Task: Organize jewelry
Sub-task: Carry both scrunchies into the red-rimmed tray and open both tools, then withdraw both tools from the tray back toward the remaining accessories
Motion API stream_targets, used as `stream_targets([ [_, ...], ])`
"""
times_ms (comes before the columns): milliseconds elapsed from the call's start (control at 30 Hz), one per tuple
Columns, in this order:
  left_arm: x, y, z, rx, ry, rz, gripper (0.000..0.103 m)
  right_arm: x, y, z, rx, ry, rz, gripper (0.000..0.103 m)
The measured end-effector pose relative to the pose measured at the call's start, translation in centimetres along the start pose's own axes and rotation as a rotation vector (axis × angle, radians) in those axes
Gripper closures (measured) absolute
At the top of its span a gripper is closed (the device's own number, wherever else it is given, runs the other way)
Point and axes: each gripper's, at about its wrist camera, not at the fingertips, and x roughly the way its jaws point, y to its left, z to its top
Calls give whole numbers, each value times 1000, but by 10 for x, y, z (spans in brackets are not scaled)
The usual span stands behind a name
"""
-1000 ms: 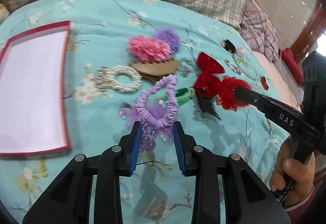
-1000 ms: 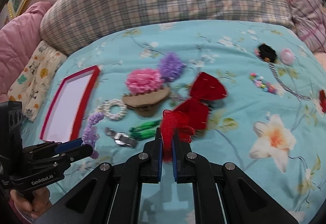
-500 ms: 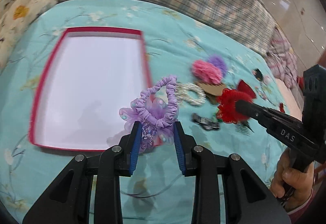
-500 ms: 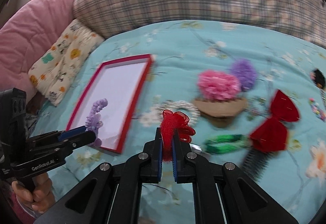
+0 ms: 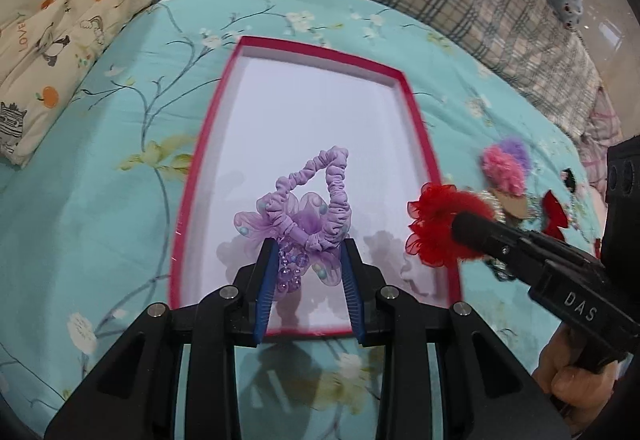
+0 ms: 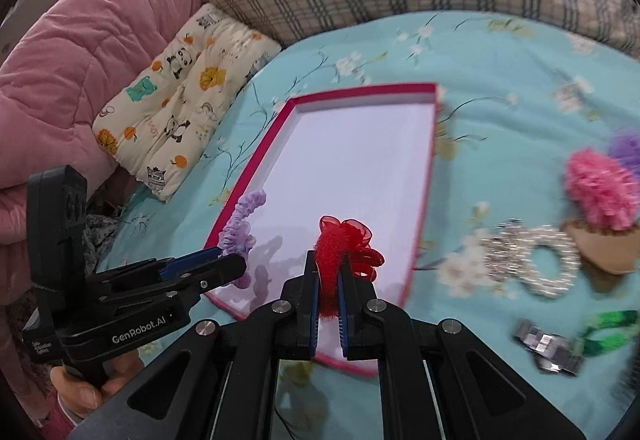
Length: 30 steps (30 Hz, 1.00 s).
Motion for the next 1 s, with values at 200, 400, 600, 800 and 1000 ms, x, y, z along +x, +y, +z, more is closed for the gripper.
stream_targets([
  [200, 19, 12, -1, -13, 53, 34, 74, 27, -2, -3, 22, 57, 20, 96],
  [400, 25, 9, -3, 0, 69, 63, 73, 40, -12, -11, 40, 98, 14, 96],
  [600, 29, 8, -4, 11, 83, 82, 71, 39, -12, -11, 40, 95, 11, 92],
  [800, 30, 8, -3, 9, 91, 90, 64, 37, -16, -10, 55, 95, 8, 85],
  [1000, 27, 7, -3, 3, 91, 97, 50, 32, -14, -11, 41, 86, 9, 71],
])
